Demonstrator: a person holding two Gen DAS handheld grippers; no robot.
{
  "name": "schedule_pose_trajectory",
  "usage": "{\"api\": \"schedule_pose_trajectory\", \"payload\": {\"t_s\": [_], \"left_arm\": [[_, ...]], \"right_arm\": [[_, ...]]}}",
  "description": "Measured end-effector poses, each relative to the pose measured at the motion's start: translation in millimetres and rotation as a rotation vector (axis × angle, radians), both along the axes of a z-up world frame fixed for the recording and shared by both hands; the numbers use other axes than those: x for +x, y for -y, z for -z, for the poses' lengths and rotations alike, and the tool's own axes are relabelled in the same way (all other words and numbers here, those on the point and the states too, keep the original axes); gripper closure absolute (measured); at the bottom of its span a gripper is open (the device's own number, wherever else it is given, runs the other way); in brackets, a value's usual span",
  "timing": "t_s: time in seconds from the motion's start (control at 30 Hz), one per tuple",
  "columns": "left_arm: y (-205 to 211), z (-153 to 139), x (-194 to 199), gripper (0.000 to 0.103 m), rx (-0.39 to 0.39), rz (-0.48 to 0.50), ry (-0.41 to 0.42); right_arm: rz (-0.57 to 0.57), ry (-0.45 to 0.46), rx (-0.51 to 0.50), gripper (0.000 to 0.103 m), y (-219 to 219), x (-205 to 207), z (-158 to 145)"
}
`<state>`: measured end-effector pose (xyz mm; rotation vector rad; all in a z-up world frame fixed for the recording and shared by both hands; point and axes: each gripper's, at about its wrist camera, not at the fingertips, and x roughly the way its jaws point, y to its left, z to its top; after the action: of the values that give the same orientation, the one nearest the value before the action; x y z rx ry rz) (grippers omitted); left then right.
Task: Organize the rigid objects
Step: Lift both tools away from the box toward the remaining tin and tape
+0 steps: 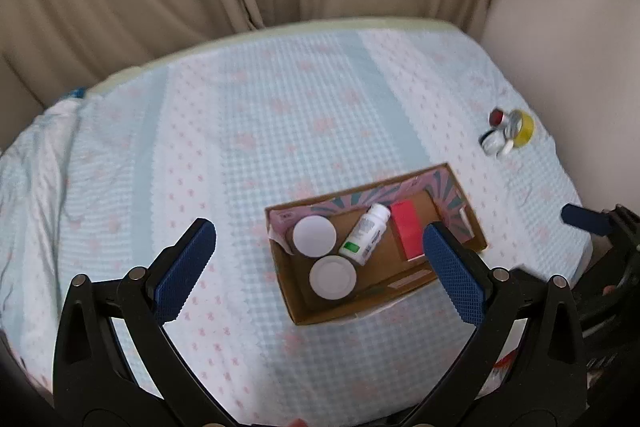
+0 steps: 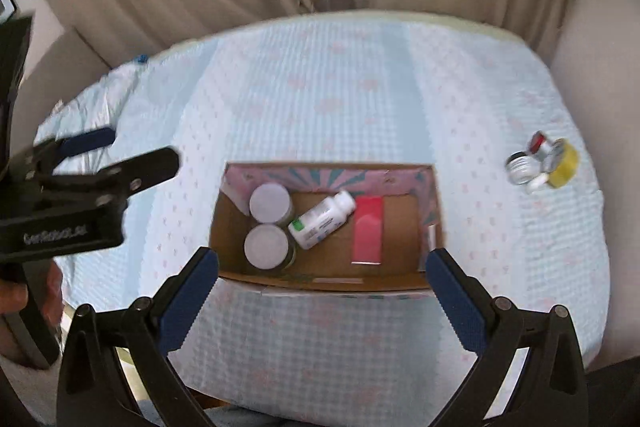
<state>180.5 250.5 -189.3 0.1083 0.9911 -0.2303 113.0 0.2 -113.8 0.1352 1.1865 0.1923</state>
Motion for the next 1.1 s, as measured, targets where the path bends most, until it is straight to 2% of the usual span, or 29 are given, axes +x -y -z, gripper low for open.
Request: {"api": "schedule_pose_trajectory", "payload": {"t_s": [0.17,0.33,0.5,0.6,0.77,0.93,1.1], "left_arm": [[7.4,-26.2,-24.3,0.0,-0.01,0.016,0.06],[28.1,-39.5,-35.5,0.0,-0.04,0.054,0.089],[60.8,-41.7,-40.3,0.0,-0.04,0.089,0.088],[85.8,-42.3,-41.8,0.0,-0.057,0.11,0.085],[137.6,-42.2,-41.1,0.0,-0.02,0.11,0.098],[201.1,-37.6,-32.1,0.0,-0.008,0.081,0.091],[270.0,-18.8,-12.0,0.0,-0.007,0.092,0.063]], "right_arm": [[0.057,0.061,-0.029,0.0,22.9,-11.7,-31.5],[0.125,0.075,-0.123,0.0,50.7,-26.3,-56.1],[0.225,0.083,-0.164,0.0,97.6,-43.8,-72.8],[0.282,0.085,-0.163,0.0,130.4,-49.1,-76.5],[0.338,0.087,-0.168,0.0,188.2,-46.7,-76.4],[0.344,0.081,-0.145,0.0,256.6,-29.7,-65.9],[0.317,0.059,-0.127,0.0,321.0,-1.5,-48.5]]}}
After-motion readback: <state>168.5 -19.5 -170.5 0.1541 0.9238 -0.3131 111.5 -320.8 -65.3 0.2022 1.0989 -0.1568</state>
